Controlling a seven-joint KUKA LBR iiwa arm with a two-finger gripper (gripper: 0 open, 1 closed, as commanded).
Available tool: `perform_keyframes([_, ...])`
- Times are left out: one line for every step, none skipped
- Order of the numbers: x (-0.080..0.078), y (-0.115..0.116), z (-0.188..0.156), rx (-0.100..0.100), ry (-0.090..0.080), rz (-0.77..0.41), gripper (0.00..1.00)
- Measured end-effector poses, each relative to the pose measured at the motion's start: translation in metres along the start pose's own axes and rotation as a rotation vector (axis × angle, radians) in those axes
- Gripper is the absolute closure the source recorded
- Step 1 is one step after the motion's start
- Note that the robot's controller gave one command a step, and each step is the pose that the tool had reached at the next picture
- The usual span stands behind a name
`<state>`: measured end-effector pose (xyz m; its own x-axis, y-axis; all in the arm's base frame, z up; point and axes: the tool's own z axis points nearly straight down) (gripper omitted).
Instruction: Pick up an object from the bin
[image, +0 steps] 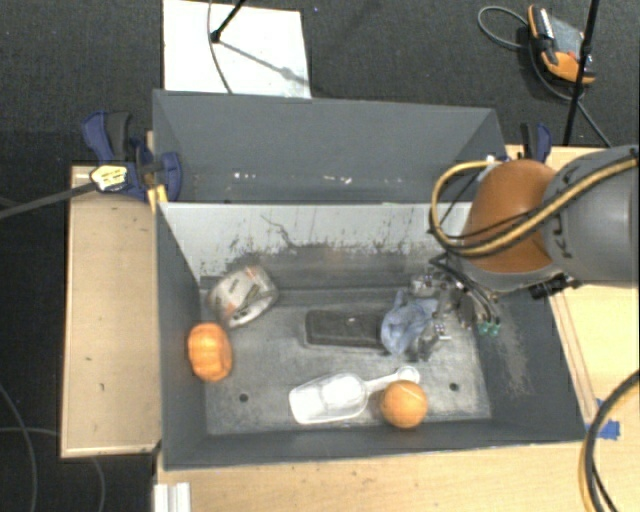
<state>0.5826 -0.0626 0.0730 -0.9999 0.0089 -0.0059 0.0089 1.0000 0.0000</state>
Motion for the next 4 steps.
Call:
perform_keyframes([-0.0042, 0.0007, -0.0040, 0.000, -0.013, -0.002, 1.00])
perform_keyframes([0.0000, 0.0000, 0.0001, 0.000, 0.000, -0.004, 0.00])
perform_keyframes([-0.0040, 0.0006, -0.0038, 0.000, -0.013, -0.001, 1.00])
perform_keyframes([-0.0040, 0.0006, -0.0038, 0.000, -0.013, -0.002, 1.00])
